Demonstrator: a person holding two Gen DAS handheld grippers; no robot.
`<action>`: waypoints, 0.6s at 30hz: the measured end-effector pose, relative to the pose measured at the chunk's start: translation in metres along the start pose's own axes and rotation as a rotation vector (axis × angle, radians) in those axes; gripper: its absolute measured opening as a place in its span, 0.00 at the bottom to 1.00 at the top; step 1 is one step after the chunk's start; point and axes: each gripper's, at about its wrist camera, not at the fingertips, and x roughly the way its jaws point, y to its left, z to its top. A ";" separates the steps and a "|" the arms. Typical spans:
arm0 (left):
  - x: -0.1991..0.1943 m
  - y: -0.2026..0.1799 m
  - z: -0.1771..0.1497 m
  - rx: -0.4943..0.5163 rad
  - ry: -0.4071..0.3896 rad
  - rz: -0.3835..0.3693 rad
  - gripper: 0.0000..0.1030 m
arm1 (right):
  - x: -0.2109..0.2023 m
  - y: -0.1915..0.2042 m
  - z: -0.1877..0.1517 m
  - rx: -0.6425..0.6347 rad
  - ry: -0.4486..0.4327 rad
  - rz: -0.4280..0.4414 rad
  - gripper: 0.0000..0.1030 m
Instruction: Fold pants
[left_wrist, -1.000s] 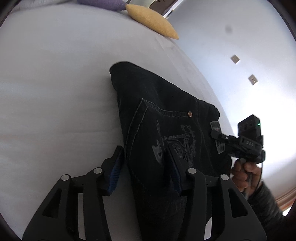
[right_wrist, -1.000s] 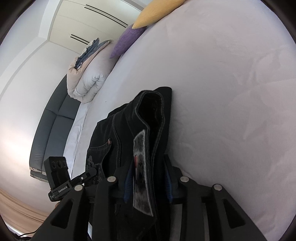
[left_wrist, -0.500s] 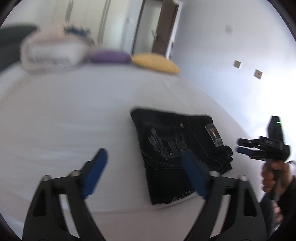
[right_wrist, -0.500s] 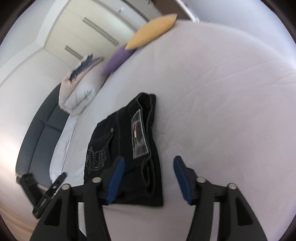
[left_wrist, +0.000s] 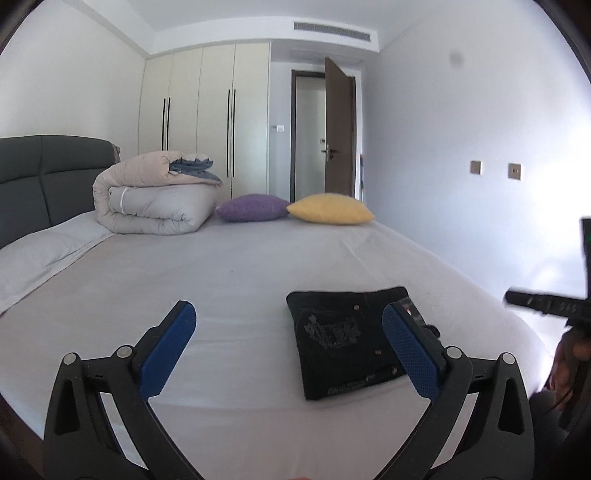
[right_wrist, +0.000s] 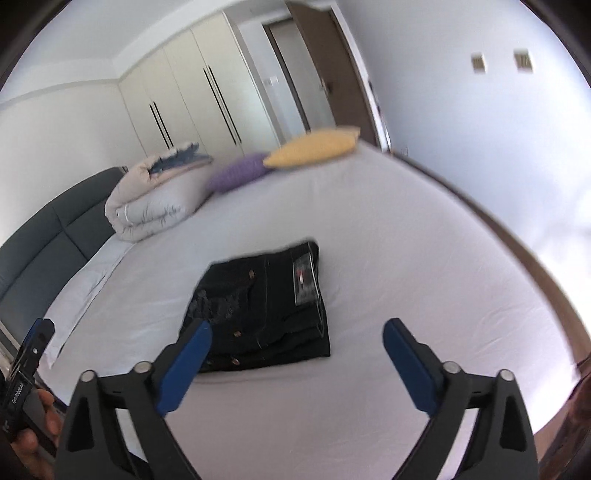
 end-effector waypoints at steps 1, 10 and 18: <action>-0.005 -0.002 0.003 0.019 0.009 0.021 1.00 | -0.008 0.005 0.002 -0.013 -0.027 -0.014 1.00; -0.015 -0.008 0.019 0.010 0.166 0.114 1.00 | -0.084 0.043 0.016 -0.136 -0.252 -0.159 1.00; 0.014 -0.028 -0.001 -0.031 0.296 0.081 1.00 | -0.077 0.057 0.003 -0.194 -0.142 -0.146 1.00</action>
